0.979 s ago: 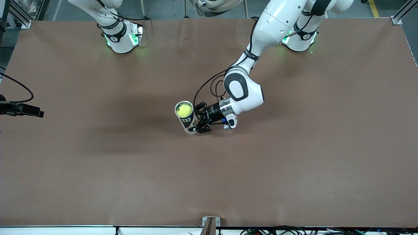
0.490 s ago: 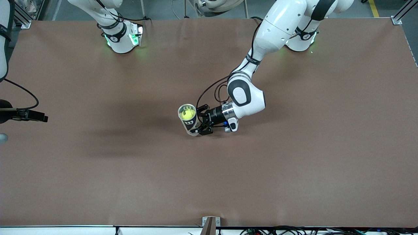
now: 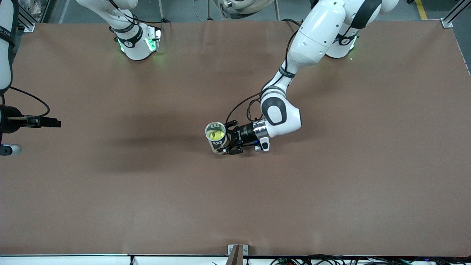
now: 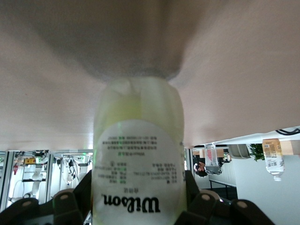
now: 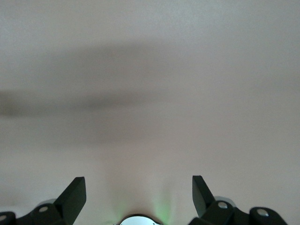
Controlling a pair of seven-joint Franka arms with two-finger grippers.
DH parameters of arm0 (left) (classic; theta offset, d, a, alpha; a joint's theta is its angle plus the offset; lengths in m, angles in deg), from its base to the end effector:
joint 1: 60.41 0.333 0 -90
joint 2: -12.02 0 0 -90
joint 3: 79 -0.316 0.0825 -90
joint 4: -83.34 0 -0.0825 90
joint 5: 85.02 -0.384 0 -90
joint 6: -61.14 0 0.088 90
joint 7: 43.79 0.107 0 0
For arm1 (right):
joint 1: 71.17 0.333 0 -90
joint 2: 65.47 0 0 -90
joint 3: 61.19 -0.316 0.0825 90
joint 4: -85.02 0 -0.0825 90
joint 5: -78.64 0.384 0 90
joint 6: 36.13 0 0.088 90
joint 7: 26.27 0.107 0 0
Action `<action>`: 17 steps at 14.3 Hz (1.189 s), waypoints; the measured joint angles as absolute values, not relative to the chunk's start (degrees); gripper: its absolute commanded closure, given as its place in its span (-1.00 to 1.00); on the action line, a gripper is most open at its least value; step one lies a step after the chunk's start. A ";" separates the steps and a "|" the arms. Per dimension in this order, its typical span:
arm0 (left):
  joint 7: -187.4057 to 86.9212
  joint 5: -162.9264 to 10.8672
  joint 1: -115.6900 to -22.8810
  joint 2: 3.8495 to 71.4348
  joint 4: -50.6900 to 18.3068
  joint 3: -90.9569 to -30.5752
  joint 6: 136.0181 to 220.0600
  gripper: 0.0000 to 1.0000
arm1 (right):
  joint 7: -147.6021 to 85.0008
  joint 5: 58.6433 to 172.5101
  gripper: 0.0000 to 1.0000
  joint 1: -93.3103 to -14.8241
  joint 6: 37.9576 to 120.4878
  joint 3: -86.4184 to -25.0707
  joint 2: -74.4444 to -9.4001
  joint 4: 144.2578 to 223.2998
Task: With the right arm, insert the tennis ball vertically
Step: 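Lower the tube upright onto the table with the left gripper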
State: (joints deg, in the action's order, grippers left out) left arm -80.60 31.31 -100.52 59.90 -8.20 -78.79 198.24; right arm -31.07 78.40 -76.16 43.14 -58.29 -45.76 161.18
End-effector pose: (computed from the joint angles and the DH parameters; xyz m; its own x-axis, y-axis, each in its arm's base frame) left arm 0.5252 -0.4552 0.1432 -0.0252 0.3585 -0.9332 0.9893 0.1433 0.0283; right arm 0.6230 -0.0818 0.5180 0.9569 -0.0510 -0.2860 -0.0540 -0.9985 -0.0027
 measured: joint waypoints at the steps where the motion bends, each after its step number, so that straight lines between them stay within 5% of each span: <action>1: -80.91 31.32 -100.30 59.98 -8.20 -78.79 197.86 -0.60 | -31.07 78.40 -1.00 -76.15 43.20 -58.29 -45.89 160.96; 4: -81.01 31.32 -100.26 60.34 -8.20 -78.70 197.56 -0.96 | -31.07 78.39 -1.00 -75.93 45.62 -58.32 -46.81 160.40; 17: -81.01 31.32 -100.13 60.59 -7.75 -78.71 197.26 -1.00 | -31.07 78.37 -1.00 -75.39 45.44 -58.37 -58.09 165.64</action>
